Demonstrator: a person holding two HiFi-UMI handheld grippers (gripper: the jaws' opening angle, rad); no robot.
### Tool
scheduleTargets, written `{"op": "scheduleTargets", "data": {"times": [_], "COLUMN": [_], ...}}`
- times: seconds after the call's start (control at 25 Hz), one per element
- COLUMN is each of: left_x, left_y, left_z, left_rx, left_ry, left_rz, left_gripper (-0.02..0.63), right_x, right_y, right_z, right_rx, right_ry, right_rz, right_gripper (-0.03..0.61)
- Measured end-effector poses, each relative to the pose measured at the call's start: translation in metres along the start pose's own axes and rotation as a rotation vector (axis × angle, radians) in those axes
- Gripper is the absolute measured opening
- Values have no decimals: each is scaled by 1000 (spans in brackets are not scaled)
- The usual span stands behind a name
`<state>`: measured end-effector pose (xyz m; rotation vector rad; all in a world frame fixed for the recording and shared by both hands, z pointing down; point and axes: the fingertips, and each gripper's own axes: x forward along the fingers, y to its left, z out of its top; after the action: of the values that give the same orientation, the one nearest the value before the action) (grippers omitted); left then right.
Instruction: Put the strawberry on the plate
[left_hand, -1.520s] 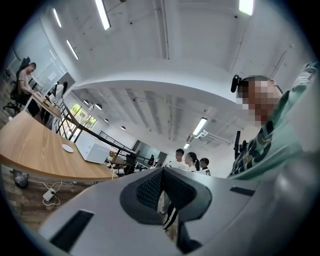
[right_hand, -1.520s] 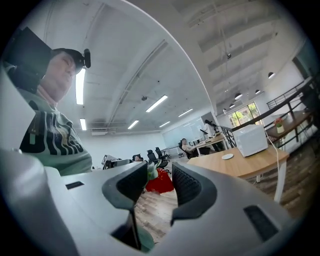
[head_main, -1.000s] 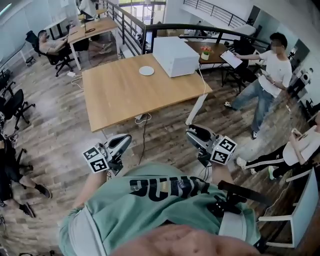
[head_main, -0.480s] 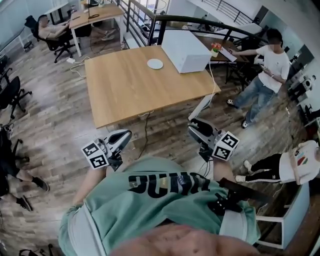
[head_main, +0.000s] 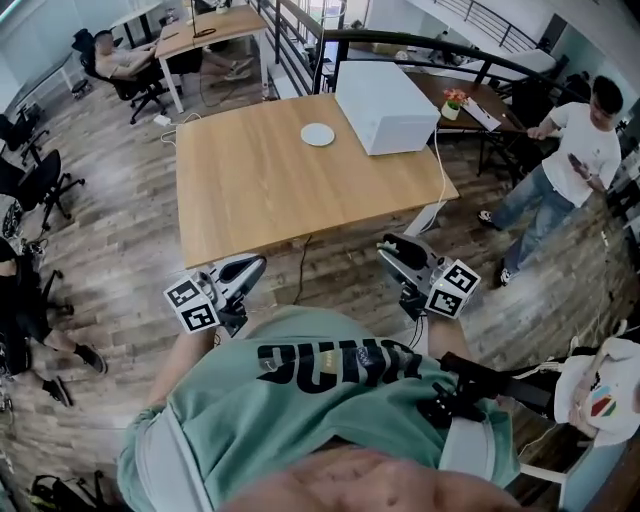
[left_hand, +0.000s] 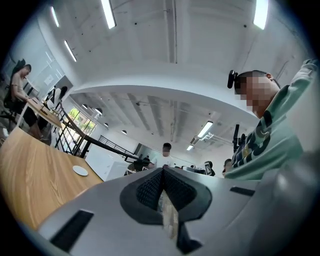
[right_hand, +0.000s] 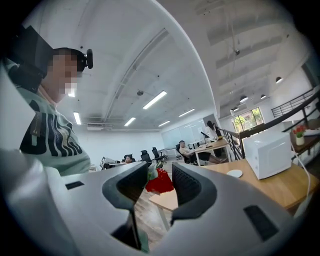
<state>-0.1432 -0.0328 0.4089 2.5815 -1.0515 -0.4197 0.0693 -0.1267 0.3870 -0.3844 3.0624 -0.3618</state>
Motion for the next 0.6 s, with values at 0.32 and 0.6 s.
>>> {"op": "scheduleTargets", "data": {"times": [0.32, 0.6], "left_x": [117, 180], "left_y": [15, 23], "left_z": [1, -15], "left_rx": [23, 13], "left_ry": [-26, 35], "left_rz": [100, 162], "left_gripper": [3, 3], "right_x": [-36, -57], "right_y": [-127, -200], "right_z": [31, 25], "right_rx": [0, 68], "right_ry": [-42, -62], "right_rz": [104, 146], "right_gripper": [160, 160]}}
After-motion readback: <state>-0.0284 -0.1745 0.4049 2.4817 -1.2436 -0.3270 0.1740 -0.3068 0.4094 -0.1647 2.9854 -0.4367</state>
